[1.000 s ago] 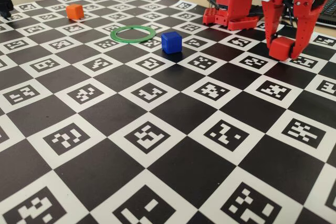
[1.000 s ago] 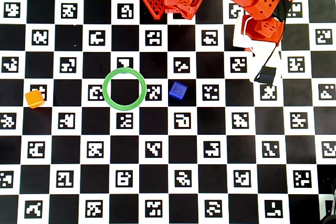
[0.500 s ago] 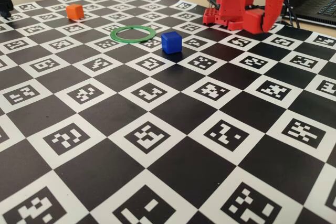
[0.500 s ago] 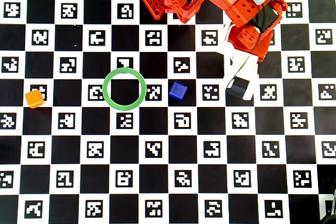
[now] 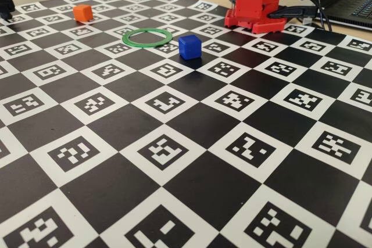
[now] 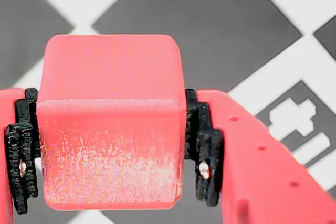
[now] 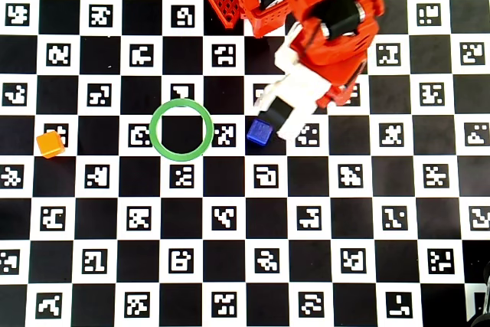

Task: Grab the red cube then put it in the green circle then put the blue cube on top and finally the orange cube on top

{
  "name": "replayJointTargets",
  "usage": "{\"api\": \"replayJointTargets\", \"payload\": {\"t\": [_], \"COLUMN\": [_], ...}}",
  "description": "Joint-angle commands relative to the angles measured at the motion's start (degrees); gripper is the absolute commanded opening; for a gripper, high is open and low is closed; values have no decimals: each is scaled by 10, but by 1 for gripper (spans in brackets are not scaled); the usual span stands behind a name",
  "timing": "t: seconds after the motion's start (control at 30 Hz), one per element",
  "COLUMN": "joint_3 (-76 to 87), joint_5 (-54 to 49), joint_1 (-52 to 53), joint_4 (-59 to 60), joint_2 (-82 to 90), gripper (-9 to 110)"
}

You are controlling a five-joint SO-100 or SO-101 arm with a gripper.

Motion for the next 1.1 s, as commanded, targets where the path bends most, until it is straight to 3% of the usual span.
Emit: {"api": "replayJointTargets", "payload": {"t": [0.0, 0.57, 1.07], "joint_3": [-51, 11, 128], "joint_5": [-9, 19, -18], "joint_1": [76, 310, 410], "joint_4": [-3, -100, -233], "joint_2": [20, -11, -56], "gripper": [4, 4, 4]}}
